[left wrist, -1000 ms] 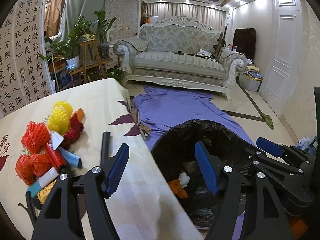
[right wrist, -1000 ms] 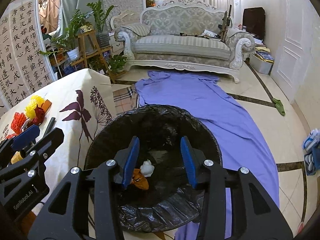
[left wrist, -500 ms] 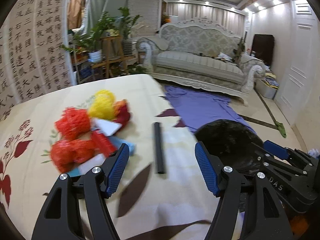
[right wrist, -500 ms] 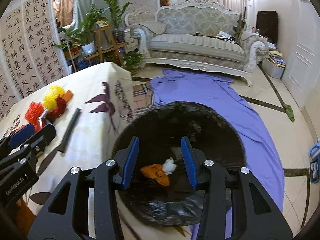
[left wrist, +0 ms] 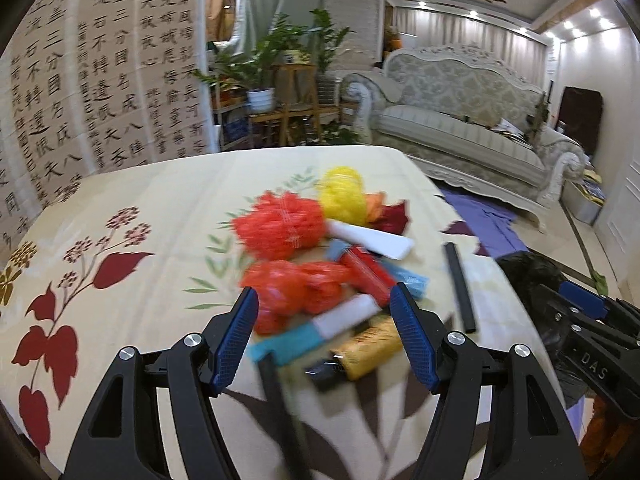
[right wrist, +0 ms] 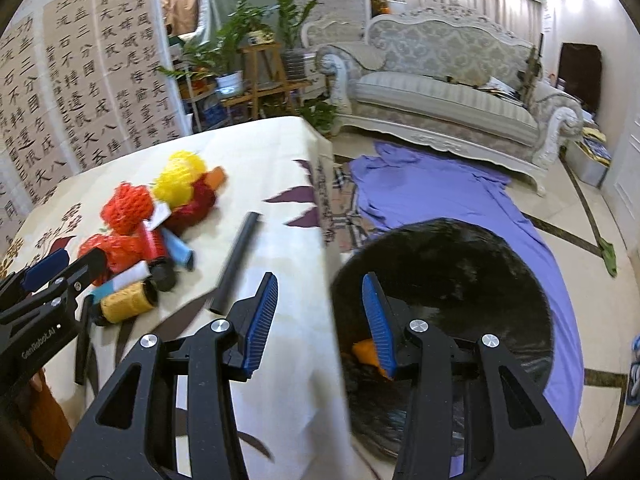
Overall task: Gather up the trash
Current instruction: 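Return both tools to the table and open them over the items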
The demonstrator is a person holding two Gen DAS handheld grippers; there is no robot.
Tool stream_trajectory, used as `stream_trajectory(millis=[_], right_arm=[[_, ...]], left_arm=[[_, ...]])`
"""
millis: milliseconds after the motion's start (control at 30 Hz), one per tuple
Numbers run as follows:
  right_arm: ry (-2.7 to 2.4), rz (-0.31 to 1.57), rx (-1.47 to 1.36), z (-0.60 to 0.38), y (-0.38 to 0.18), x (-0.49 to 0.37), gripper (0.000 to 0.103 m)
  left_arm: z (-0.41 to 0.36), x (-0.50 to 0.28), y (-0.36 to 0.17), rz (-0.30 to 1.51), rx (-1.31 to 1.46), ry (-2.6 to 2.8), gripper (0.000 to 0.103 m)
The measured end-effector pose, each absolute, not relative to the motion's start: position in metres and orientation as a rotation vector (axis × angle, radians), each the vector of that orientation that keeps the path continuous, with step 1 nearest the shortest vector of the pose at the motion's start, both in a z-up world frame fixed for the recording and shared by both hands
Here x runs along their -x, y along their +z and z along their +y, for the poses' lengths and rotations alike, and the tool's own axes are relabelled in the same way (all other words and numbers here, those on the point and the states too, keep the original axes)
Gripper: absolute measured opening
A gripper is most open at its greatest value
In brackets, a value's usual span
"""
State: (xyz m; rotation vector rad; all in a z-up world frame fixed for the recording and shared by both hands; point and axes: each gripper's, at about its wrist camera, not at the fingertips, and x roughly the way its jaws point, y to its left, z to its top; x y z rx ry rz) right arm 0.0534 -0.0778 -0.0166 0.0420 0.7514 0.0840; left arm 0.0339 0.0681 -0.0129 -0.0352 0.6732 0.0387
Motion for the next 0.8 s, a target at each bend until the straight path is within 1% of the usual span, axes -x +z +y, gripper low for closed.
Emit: stream_trajectory(millis=[200,533,567,633,700,733,800], right_arm=[[0.122,0.751,-0.023,-0.057,-0.015,-0.060,0.043],[0.148,0.764,-0.009,-0.041,-0.017,-0.070,0.044],[0.151,0.767,-0.008,-0.040,-0.018,-0.071,0.044],[0.156,0.770,-0.007,-0.038,-0.019,-0.072,0.044],[0.161,0.771,-0.004,-0.036,-0.020,-0.072,0.044],[0.163,0.772,-0.003,-0.035,-0.021,-0.073,0.044],[0.167,0.774,-0.003,-0.035,-0.022,-0.073,0.044]], left_arm=[[0.092,-0.043,-0.016,0.685,0.058,0.071,0.067],[0.101,-0.060,-0.026,0.743,0.067,0.027,0.066],[0.101,-0.061,-0.026,0.745,0.066,0.022,0.064],[0.099,-0.062,-0.028,0.753,0.059,0.007,0.053],[0.097,-0.063,-0.030,0.764,0.051,-0.002,0.044],[0.096,-0.063,-0.031,0.765,0.047,-0.002,0.041],[0.096,-0.063,-0.031,0.759,0.044,-0.011,0.037]])
